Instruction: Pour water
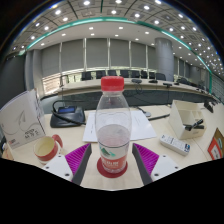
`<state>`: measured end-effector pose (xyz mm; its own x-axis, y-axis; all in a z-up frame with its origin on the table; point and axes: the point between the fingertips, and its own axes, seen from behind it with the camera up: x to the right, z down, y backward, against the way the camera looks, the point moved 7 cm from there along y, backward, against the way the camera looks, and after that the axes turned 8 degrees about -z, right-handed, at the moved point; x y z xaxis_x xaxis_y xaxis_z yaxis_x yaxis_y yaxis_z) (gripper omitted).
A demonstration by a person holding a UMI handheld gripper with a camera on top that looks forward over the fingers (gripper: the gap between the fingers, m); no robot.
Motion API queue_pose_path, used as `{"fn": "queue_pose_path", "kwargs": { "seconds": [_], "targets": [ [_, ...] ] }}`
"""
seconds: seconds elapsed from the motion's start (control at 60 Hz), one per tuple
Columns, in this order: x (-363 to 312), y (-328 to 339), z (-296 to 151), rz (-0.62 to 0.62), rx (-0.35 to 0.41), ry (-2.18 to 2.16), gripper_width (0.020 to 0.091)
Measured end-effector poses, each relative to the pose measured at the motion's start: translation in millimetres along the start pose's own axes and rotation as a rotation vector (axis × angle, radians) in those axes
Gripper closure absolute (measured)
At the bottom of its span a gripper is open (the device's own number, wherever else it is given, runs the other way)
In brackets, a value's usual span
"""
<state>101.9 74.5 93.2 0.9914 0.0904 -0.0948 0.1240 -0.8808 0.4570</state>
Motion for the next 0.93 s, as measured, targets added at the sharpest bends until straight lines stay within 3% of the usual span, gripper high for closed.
{"fn": "queue_pose_path", "kwargs": {
  "seconds": [0.033, 0.3, 0.633, 0.933],
  "targets": [
    [-4, 9, -1, 0.005, 0.0, -0.002, 0.0235],
    [-59, 137, -9, 0.003, -0.045, 0.016, 0.0249],
    [-137, 328, 13, -0.013, -0.132, 0.033, 0.0246],
    [-142, 392, 24, -0.007, -0.115, 0.058, 0.0247]
  ]
}}
